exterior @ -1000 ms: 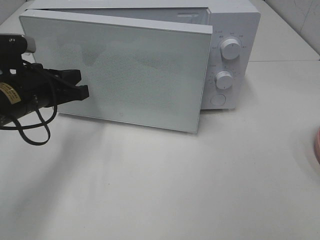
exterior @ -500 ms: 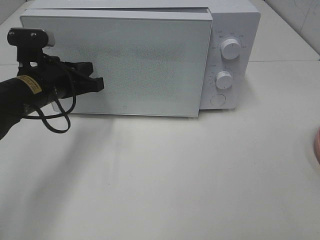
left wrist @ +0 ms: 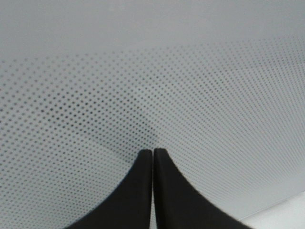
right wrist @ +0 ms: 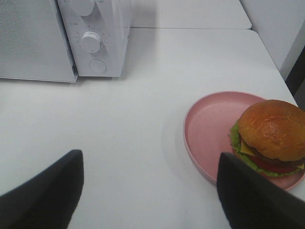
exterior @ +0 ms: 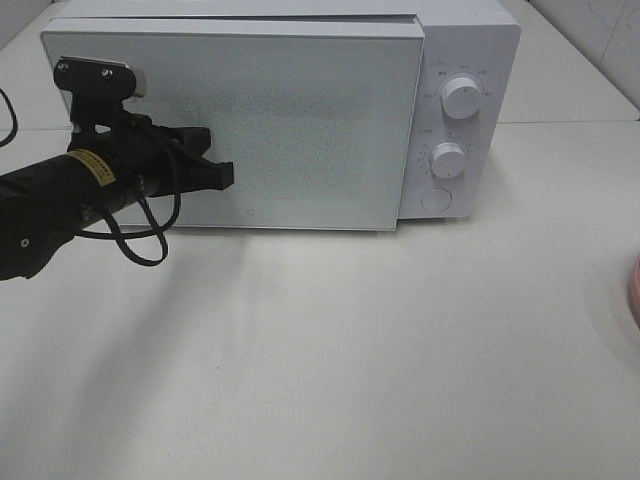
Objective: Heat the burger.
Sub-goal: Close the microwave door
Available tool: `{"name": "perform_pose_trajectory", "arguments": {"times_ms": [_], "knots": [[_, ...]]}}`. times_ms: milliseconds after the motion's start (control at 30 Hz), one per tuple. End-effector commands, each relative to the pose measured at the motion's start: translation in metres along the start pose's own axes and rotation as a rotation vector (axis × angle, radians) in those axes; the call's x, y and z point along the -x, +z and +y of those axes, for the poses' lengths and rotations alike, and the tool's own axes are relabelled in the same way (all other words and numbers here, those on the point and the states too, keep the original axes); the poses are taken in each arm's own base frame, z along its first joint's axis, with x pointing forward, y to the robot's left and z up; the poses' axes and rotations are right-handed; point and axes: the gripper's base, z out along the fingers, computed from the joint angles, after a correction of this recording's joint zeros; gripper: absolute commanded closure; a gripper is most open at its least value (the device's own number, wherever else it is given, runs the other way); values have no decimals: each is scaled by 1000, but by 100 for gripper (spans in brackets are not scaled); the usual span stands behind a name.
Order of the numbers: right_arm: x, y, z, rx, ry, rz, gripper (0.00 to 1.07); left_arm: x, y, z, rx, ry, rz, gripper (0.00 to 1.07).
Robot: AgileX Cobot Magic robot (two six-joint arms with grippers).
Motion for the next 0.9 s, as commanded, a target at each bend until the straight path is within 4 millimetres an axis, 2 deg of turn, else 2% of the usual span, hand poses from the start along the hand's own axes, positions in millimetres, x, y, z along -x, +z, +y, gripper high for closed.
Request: {"name": "perform_pose_trajectory", "arguments": {"times_ms": [33, 367, 900], "knots": [[-2, -3, 0, -7, 7, -35, 34, 14, 6, 4, 28, -23, -74, 106], [-2, -3, 0, -7, 7, -35, 34, 18, 22, -2, 18, -2, -92, 106], [-2, -3, 0, -7, 7, -35, 34, 25, 35, -4, 27, 43, -86, 106]]}}
